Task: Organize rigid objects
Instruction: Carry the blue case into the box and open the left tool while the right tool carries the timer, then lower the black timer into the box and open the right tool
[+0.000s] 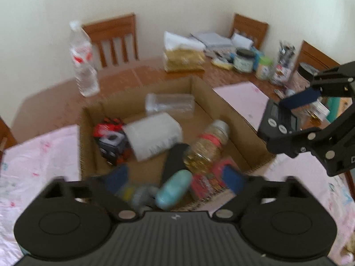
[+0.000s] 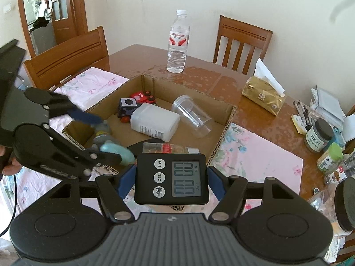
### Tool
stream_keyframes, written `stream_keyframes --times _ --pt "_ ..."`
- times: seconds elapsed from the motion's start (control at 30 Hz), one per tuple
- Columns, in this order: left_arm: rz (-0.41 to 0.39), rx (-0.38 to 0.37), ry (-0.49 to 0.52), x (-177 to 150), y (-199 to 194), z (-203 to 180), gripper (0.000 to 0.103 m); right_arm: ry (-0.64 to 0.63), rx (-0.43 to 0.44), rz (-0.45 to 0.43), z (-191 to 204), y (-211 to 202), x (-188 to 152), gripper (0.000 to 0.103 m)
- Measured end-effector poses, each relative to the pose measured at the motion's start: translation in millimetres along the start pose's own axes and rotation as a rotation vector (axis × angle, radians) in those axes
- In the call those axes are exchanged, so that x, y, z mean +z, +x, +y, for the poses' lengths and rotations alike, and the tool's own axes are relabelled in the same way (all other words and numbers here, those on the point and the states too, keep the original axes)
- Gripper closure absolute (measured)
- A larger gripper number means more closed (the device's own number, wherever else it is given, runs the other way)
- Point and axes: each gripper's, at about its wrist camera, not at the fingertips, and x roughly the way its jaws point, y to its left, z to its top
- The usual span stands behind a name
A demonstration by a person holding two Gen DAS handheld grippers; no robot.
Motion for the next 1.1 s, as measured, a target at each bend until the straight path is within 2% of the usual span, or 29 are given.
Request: stream_keyframes --times 0.27,0.43,0.63,0.77,0.93,0.97,1.0,1.07,1.1 --pt "-0.052 0.105 -0.029 -7 -25 7 0.002 -0.003 0.003 0.001 -1 11 16 0.029" --pt "-0.082 0.141 -0.084 -17 -40 12 0.001 0.018 0.013 0.013 -5 29 36 0.029" --pt "-0.099 0.185 -0.152 -24 -53 21 0.001 0.031 -0.004 0.112 -10 64 57 0.029" --pt "-0.115 0.237 -0.176 -27 -61 26 0.001 0.036 -0.03 0.147 -12 83 62 0.029" --pt "-0.114 0.236 -0.206 -31 -65 32 0.001 0.037 -0.051 0.178 -13 96 63 0.029" --pt "-0.111 0.231 -0.209 -32 -66 32 0.001 0.035 -0.05 0.177 -13 97 63 0.026" --pt "-0.114 0.23 -0.212 -33 -67 32 0.001 0.035 -0.052 0.172 -12 96 63 0.016" --pt "-0.113 0.232 -0.216 -33 -67 32 0.001 0.037 -0.052 0.151 -11 92 64 0.0" --pt "-0.112 0.235 -0.217 -33 -66 32 0.001 0.039 -0.052 0.137 -11 89 64 0.0"
